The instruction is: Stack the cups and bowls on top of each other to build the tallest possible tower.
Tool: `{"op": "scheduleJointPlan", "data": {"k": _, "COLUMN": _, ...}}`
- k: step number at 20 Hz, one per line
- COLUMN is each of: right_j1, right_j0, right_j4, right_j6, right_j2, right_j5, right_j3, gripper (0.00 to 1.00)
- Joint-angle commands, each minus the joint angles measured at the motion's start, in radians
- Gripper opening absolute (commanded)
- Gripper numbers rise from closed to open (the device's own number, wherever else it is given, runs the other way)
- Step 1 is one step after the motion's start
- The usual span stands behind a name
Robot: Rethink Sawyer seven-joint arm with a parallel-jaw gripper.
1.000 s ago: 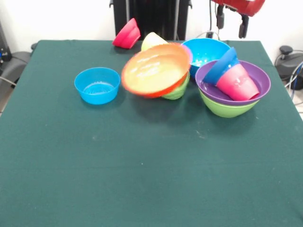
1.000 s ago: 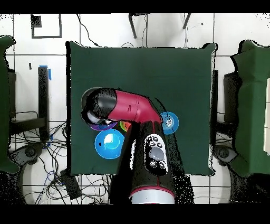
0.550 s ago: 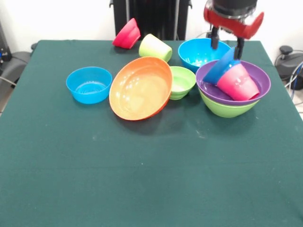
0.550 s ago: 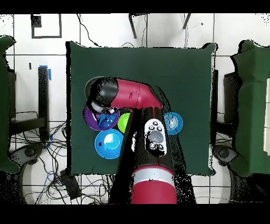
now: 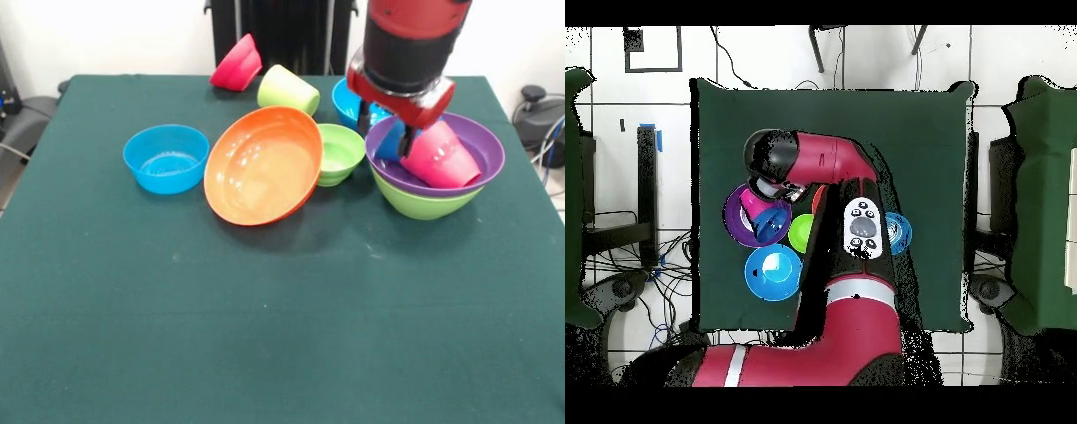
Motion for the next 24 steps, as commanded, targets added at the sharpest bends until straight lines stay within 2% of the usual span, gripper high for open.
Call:
{"op": "scheduleJointPlan", "data": {"k": 1, "right_j1": 0.101, "right_j0": -0.015, "right_j4": -0.106, "right_j6": -0.068, "right_j2": 0.019, "right_j5": 0.057, "right_j3": -0.126, "gripper": 1.00}}
{"op": "scheduleJointPlan", "data": {"k": 10, "right_j1": 0.157, "right_j0": 0.000, "right_j4": -0.137, "right_j6": -0.044, "right_j2": -0.002, "right_j5": 0.014, "right_j3": -0.154, "gripper": 1.00}}
{"op": "scheduleJointPlan", "data": {"k": 18, "right_j1": 0.237, "right_j0": -0.014, "right_j4": -0.144, "right_j6": -0.056, "right_j2": 0.000, "right_j5": -0.056, "right_j3": -0.198, "gripper": 1.00}}
{"op": "scheduleJointPlan", "data": {"k": 24, "right_j1": 0.229, "right_j0": -0.024, "right_j4": -0.160, "right_j6": -0.049, "right_j2": -0.022, "right_j5": -0.152, "right_j3": -0.172, "gripper": 1.00}}
